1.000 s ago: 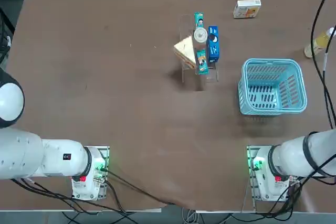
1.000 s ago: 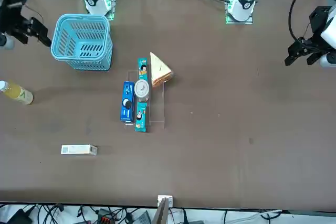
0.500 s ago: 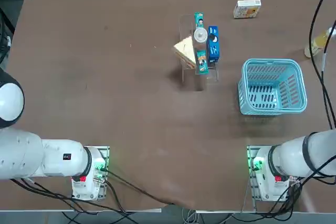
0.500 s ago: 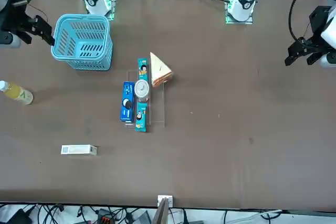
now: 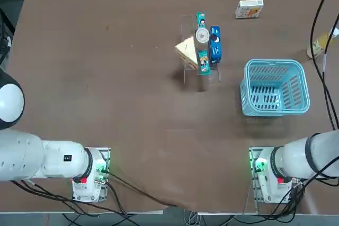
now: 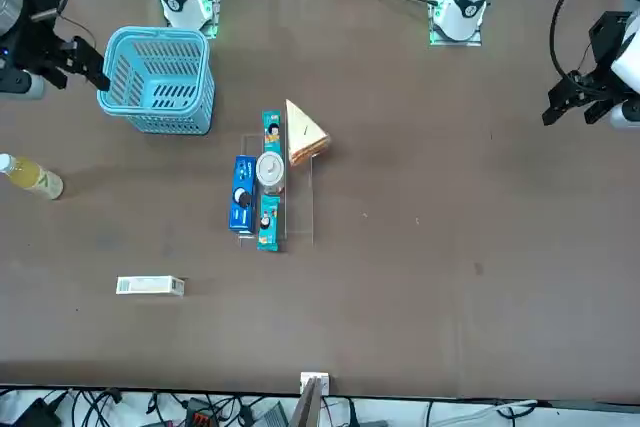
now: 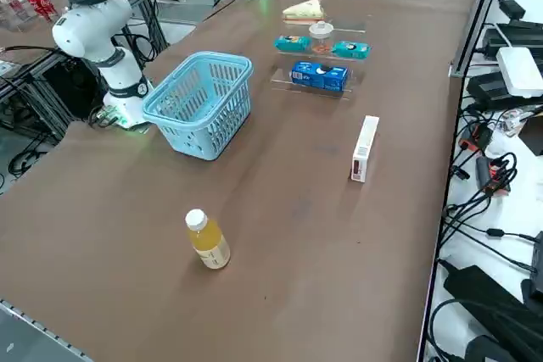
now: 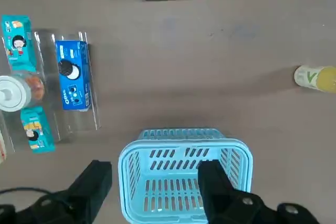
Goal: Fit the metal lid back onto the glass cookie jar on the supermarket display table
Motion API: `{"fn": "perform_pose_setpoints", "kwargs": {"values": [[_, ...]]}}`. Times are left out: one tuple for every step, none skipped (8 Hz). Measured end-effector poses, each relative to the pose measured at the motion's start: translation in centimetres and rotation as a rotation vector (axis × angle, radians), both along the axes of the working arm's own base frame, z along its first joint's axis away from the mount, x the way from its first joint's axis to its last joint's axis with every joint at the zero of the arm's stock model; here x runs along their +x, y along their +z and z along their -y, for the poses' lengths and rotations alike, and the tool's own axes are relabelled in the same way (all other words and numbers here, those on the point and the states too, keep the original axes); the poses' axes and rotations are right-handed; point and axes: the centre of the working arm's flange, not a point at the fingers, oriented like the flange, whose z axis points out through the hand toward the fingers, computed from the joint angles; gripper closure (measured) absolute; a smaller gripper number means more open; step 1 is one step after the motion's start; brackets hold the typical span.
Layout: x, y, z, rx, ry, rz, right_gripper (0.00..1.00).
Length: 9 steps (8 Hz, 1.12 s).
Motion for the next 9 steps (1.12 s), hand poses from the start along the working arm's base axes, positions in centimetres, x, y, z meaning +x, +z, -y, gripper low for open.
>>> {"fn": "perform_pose_setpoints", "kwargs": {"values": [[0.3,-0.7,0.1,0.001,-0.002,0.004,0.00],[0.5,-1.1,0.4,0.004,-0.009,0.003,0.00],[0.6,-1.2,1.1,0.024,-0.017,0.001,0.00],[0.7,-1.1,2.1,0.045,-0.025,0.001,0.00],[0.8,-1.1,3.0,0.053,-0.033,0.002,0.00],[0.8,-1.1,3.1,0.055,-0.028,0.002,0.00],[0.7,-1.1,2.8,0.056,-0.015,0.002,0.00],[0.7,-1.0,2.4,0.055,-0.004,0.004,0.00],[0.7,-0.9,1.9,0.054,0.006,0.006,0.00]]}}
